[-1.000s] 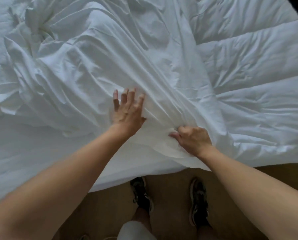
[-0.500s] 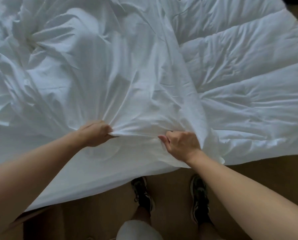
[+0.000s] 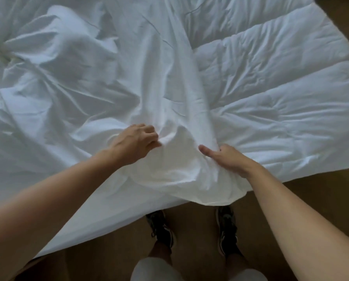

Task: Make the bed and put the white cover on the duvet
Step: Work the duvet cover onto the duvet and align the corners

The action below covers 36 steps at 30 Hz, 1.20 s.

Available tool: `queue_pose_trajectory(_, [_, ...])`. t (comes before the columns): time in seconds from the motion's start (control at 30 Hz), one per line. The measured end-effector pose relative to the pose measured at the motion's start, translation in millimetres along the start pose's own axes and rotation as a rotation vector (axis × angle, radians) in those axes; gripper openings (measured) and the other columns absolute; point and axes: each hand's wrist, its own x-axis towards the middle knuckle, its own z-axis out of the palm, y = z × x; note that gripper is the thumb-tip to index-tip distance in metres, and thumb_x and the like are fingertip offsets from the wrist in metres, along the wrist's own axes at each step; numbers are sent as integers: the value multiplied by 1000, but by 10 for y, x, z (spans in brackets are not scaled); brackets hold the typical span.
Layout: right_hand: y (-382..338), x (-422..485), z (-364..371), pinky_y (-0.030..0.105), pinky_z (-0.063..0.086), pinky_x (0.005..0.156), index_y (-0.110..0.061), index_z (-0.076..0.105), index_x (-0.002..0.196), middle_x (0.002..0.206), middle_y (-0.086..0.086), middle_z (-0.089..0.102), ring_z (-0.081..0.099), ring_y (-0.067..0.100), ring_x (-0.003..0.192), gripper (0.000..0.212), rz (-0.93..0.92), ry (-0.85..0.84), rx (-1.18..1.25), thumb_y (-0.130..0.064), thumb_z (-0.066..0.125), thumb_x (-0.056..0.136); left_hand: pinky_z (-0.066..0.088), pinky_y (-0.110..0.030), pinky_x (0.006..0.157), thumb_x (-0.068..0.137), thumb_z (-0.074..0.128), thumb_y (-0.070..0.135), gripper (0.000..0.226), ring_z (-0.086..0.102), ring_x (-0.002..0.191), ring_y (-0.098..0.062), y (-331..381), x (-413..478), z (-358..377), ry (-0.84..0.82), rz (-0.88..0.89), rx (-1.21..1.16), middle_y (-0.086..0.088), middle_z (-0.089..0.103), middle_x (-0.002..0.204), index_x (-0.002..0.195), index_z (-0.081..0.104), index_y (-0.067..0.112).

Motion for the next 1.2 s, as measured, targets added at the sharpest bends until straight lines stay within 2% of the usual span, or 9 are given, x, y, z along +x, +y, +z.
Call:
queue_pose_trajectory(0.1, [183,-84,-53,45,51,103,-25,66,125,114,-7,75,70,17,108,84,76,-279,207,-88,59,70,45,-38,58,99,43,44,44,59,72,-35,10,166,-28,-37,-89,-153,-5,59,77,78,60,9])
queue_pose_trajectory(0.27, [151,-77,54,39,56,95,-31,64,125,111,-13,74,71,11,102,88,-41,-222,18,-90,67,60,44,-42,98,88,65,59,49,51,123,-26,71,386,-16,-291,-82,-23,2,57,132,124,64,26])
queue_pose_trajectory(0.43, [37,-28,89,43,56,97,-25,64,126,109,-5,77,74,18,100,71,-76,-302,287,-66,81,71,42,-32,84,77,57,78,52,52,95,-15,143,484,57,-455,-45,-32,12,58,99,101,66,33])
queue_pose_trajectory(0.67, [-83,278,90,47,44,109,-9,62,135,135,15,64,61,33,125,89,67,-373,975,-81,47,85,33,-29,59,98,63,38,49,35,58,-14,155,562,103,-614,-185,-322,5,38,62,65,34,15])
queue_pose_trajectory(0.77, [-304,416,137,39,55,93,-6,65,124,118,13,70,68,28,108,62,-24,-288,1101,-58,39,102,33,-22,56,98,61,39,44,36,55,-9,217,701,-37,-745,-252,-369,10,40,58,65,42,16])
queue_pose_trajectory(0.83, [-391,490,169,35,56,76,-6,68,102,92,11,69,67,25,83,31,2,-168,1009,-32,52,102,41,-23,61,97,62,42,34,50,63,-6,310,794,-60,-765,-270,-350,13,54,66,70,57,22])
queue_pose_trajectory(0.93, [-154,620,172,36,50,74,-4,67,88,83,10,66,62,27,77,27,40,234,572,-25,54,99,49,-32,80,89,71,40,18,60,95,-20,537,1025,-21,-410,-257,-328,4,61,102,100,67,26])
queue_pose_trajectory(1.07, [344,554,51,45,58,80,-13,74,95,87,6,74,69,27,83,57,-8,353,235,-62,46,96,31,-47,113,78,77,43,84,29,142,-28,761,1595,65,-342,-10,-1,0,28,161,151,37,42])
queue_pose_trajectory(1.2, [484,444,-220,40,53,78,-11,73,98,95,10,71,65,30,90,65,25,338,65,-67,40,97,38,-42,100,83,69,63,62,44,129,-28,1015,1980,393,-530,32,110,1,51,137,137,55,36])
